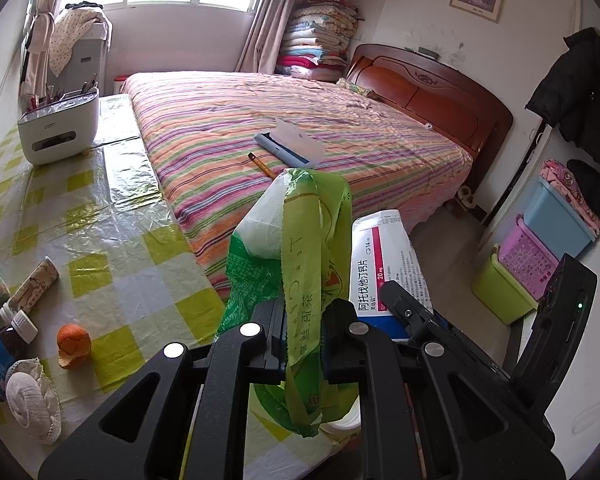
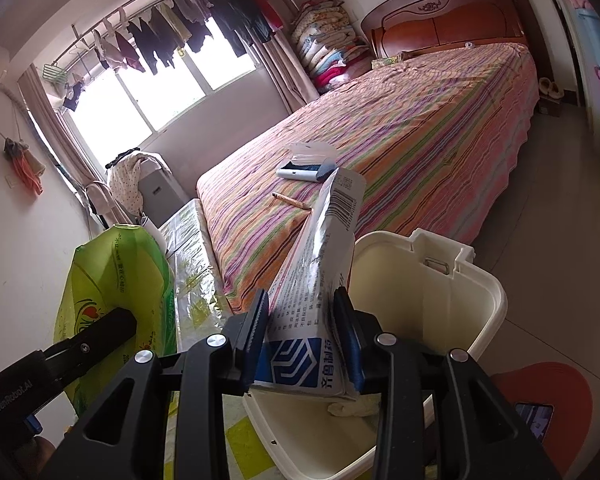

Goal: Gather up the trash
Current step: 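Carry the medicine box over the cream bin and open the right gripper, then lower the green bag into the cream bin and open the left gripper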

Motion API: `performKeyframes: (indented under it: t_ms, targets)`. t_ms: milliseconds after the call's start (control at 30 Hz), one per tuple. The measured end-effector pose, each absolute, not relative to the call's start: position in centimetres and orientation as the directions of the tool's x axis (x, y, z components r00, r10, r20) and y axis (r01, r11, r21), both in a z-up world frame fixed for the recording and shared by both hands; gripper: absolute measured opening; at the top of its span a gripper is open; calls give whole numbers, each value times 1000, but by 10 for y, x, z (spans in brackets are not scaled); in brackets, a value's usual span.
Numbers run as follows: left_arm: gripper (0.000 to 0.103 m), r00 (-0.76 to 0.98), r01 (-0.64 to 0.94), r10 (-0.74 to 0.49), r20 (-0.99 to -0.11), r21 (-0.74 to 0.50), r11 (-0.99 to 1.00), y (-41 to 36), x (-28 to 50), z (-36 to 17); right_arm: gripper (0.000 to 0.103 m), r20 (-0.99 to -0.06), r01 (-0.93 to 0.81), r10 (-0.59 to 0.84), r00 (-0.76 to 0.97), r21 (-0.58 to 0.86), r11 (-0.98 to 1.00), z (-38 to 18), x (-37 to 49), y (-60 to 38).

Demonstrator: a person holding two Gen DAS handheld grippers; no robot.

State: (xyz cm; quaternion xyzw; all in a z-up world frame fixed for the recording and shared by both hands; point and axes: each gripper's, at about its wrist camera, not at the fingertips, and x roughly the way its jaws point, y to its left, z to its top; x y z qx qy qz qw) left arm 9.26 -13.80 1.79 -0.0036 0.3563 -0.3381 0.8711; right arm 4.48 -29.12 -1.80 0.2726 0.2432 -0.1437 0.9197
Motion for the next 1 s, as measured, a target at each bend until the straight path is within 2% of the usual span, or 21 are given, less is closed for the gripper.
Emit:
performKeyframes:
  t_ms: [167, 367, 733, 1000]
  targets:
    - [11, 516, 588, -595, -616, -251, 769, -141, 96, 17, 35, -531, 403, -116, 840, 466, 788, -20, 46, -296]
    - [11, 509, 585, -590, -627, -250, 771, -144, 98, 11, 48, -524, 412, -121, 843, 483, 773, -21, 43, -301]
    - [11, 475, 612, -608, -636, -258, 747, -165, 99, 3, 51, -343, 400, -214, 915, 691, 602, -18, -8, -339]
    - [11, 445, 632, -616, -649, -260, 730, -185, 100, -8, 54, -303, 387, -240, 922, 720, 576, -16, -16, -343]
